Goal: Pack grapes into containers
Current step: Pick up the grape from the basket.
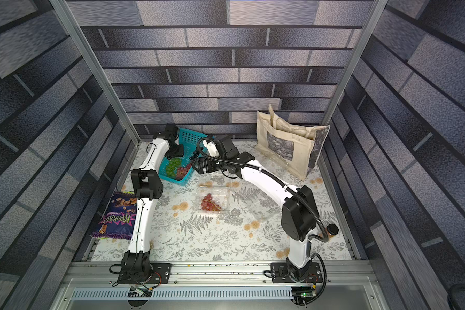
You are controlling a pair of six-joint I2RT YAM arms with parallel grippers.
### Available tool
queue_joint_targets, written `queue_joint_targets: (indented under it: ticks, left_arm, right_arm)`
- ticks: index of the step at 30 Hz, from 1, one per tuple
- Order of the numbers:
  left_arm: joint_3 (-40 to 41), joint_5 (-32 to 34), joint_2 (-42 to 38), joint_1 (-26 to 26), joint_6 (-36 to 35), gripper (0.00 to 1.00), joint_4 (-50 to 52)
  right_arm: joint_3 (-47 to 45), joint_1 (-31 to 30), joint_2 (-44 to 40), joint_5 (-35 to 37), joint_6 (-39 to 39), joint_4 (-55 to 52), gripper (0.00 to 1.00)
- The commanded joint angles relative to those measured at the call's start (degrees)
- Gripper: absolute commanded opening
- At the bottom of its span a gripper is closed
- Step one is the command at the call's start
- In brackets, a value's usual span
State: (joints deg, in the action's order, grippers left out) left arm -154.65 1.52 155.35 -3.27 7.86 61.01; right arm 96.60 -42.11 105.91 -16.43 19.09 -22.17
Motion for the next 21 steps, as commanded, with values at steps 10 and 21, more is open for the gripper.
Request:
queue_joint_targets:
  ticks: [10, 21]
  left_arm:
    - [0.05, -0.73, 1.8, 0.45, 0.05, 0.39, 3.01]
    - [0.53, -0.33, 1.06, 0.69, -0.02, 0.28, 4.81]
  right_arm:
    - [0.43, -0.34, 0.58, 0.35, 0.23, 1.34, 1.0]
    - [-0.35, -0.34, 0.62, 0.25, 0.73, 1.95, 1.0]
